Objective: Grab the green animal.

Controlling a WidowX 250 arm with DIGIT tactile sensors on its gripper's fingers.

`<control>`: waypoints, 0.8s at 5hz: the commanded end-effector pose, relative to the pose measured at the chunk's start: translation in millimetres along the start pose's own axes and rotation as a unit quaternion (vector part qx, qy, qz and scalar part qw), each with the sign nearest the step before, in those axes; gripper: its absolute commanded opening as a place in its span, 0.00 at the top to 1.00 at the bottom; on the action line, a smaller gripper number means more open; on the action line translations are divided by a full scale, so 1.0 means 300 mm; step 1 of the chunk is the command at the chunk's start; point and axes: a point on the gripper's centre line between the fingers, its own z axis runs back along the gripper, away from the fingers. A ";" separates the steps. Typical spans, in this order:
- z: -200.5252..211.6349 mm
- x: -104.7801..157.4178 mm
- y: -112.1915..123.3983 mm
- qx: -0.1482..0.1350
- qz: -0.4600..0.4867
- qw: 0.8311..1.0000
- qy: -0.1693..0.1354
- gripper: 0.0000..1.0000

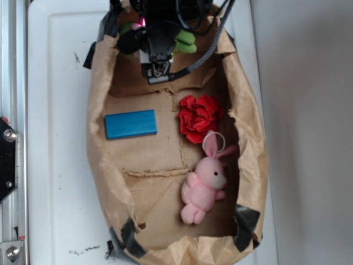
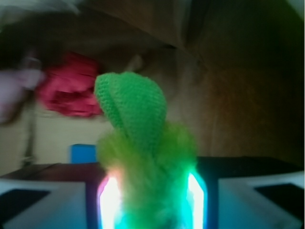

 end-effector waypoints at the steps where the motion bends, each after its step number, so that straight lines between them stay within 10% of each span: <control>1: 0.208 0.018 -0.103 -0.036 -0.028 0.995 -0.083 1.00; 4: 0.190 0.015 -0.306 -0.026 -0.058 0.993 -0.100 1.00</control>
